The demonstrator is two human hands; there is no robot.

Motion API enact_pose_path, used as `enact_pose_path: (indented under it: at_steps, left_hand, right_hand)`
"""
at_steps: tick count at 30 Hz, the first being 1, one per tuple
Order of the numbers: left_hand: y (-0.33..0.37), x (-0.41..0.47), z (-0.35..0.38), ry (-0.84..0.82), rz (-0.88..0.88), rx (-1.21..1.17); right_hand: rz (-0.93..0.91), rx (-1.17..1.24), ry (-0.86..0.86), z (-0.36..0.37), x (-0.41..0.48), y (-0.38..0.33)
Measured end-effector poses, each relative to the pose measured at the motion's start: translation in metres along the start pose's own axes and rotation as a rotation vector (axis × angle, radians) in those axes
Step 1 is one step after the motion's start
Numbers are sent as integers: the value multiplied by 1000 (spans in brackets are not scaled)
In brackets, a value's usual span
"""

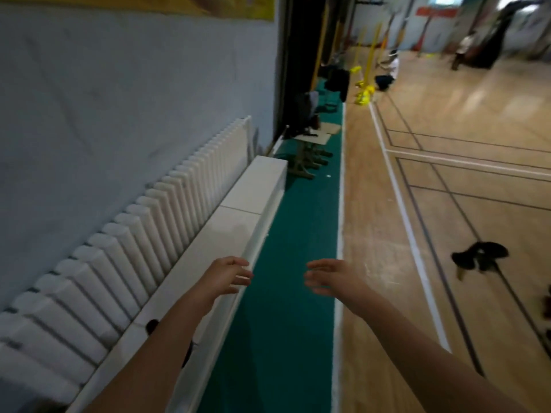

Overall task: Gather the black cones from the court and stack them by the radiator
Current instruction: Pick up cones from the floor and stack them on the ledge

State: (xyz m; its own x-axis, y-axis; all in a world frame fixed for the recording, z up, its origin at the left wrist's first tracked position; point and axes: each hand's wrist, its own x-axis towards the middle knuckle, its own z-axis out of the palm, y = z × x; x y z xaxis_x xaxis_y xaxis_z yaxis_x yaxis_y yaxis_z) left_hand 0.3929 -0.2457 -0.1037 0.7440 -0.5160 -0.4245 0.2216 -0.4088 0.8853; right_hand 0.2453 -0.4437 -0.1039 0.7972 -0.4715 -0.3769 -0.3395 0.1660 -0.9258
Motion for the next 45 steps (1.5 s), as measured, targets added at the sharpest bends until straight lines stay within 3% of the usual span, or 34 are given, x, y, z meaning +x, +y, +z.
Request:
enact_pose_path:
  at_steps: [10,25,36,45]
  left_hand:
    - [28,9,167,-229,-13,87]
    - [96,52,406,-736,30,392]
    - [136,71,527,-1053,196,525]
    - [141,34,598,-1212,201,656]
  right_hand:
    - [-41,107,240,-152,-68,29]
    - [50,336,808,-310,-136,78]
    - [111,500,1145,-369,-159,73]
    - [124,606,1327,-397,-206,89]
